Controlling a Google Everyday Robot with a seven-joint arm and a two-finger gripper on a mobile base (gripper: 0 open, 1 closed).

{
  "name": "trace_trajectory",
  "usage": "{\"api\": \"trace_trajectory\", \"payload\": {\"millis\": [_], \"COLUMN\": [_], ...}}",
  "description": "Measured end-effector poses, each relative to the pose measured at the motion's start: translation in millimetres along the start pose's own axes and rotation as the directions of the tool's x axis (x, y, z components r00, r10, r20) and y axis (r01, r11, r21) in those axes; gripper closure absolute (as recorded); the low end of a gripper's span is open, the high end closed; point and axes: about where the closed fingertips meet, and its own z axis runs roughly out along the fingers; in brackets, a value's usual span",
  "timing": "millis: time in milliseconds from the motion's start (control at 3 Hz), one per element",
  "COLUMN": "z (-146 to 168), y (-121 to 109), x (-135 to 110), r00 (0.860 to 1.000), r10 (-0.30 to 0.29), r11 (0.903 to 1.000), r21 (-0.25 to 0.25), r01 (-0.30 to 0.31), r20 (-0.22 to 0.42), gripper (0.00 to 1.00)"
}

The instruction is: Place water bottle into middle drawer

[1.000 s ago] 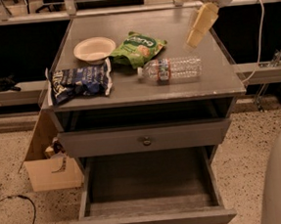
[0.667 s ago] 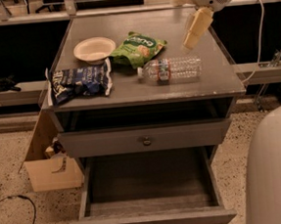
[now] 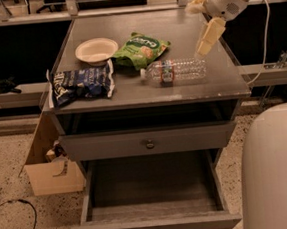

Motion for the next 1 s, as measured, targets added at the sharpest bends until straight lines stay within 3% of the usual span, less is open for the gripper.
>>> {"api": "trace_trajectory", "payload": {"millis": [667, 1000], "z": [16, 30], "y": [-8, -4], "x": [3, 12], "r00": [1.0, 0.997], "r10": [0.006, 0.042], "r11": [0.9999, 0.9989], "r21": [0.01, -0.018], "r01": [-0.006, -0.044], "r20": [-0.009, -0.06], "gripper": [0.0, 0.0]}}
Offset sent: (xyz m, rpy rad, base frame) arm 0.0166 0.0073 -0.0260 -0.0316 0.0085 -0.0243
